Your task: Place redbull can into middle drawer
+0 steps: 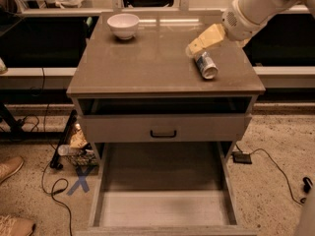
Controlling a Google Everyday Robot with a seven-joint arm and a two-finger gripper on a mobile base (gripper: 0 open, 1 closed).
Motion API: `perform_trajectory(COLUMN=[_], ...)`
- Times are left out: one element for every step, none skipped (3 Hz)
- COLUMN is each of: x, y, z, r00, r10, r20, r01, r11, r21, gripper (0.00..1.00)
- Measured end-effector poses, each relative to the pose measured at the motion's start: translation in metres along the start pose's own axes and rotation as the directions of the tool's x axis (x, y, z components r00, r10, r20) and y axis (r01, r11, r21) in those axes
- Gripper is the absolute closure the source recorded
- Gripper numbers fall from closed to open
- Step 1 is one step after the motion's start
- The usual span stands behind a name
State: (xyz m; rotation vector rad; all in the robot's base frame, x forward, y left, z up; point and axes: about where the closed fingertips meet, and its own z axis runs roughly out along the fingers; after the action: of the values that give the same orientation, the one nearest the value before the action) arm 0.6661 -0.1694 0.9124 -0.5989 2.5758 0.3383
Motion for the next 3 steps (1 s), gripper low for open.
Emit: perform_trajectory(x=[-0.022,-0.031,-0.033], y=[-0.011,-0.018,-0.023], z=[0.017,0.034,0.058], r00=[0.999,0.997,0.995], r10=[0.049,0.073,0.094], r20=[0.016,0.004,-0.025], r01=[-0.05,-0.073,-0.092], r11=[0.9972,0.9935,0.9917], r21=[0.056,0.087,0.091], gripper=[0.0,0.0,0.0])
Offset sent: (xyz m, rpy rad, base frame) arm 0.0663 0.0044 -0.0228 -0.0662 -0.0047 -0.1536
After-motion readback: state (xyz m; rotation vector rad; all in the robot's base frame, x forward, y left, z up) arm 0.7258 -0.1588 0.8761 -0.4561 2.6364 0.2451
